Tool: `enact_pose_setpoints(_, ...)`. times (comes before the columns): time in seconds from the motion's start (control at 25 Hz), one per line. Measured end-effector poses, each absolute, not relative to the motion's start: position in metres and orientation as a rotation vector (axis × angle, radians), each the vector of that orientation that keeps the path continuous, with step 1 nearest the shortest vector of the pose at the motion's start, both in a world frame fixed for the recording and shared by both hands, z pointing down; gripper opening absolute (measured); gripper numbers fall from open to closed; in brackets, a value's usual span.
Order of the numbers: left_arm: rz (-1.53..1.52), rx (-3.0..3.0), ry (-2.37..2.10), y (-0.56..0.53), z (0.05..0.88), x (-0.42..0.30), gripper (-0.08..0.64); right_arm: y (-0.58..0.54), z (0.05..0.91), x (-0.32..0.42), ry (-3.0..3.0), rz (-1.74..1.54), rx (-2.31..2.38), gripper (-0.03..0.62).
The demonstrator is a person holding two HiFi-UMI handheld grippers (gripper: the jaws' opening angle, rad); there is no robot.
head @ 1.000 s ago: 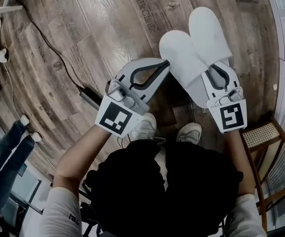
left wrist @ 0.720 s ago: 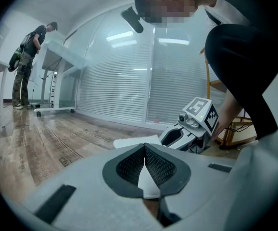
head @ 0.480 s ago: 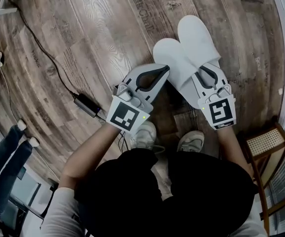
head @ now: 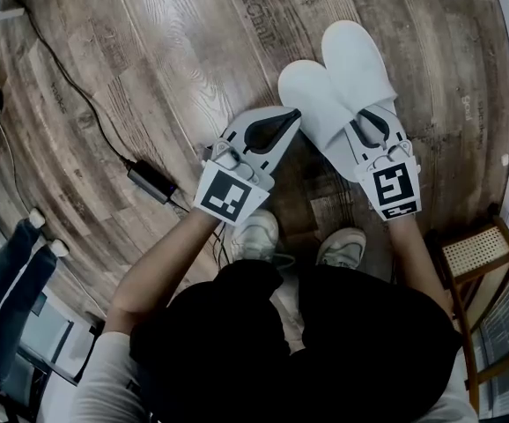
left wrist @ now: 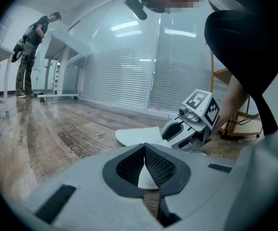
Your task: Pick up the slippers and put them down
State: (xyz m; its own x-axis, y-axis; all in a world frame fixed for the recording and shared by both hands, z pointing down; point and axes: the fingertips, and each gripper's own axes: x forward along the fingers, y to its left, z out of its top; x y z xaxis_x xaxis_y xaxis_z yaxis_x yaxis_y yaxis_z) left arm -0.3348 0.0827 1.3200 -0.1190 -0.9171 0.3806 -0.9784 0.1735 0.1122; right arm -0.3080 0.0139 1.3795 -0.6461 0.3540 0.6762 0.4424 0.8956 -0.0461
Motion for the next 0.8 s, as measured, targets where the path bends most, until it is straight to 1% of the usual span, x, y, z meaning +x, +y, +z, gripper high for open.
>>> enact_pose_setpoints(0.04,0.238,1.794,-2.093,0.083,1.321,-0.335,0.012,0.013,1.381,-0.308,-2.332,-0.156,-0.563,0.064)
enact_pose_setpoints(0.2,0.243,1.784,-2.085,0.083,1.324,-0.330,0.012,0.007,1.384,-0.301,-2.312,-0.143,-0.533,0.106)
enact_pose_setpoints(0.36,0.233,1.769,-2.080,0.085,1.324,-0.327,0.012,0.002,1.386,-0.290,-2.284,-0.130,-0.504,0.120)
enact_pose_setpoints(0.6,0.213,1.754,-2.063,0.091,1.315,-0.322,0.012,-0.004,1.375,-0.273,-2.271,-0.046,-0.451,0.118)
enact_pose_setpoints(0.8,0.167,1.737,-2.058,0.097,1.286,-0.322,0.012,-0.018,1.334,-0.274,-2.326,0.068,-0.355,0.106)
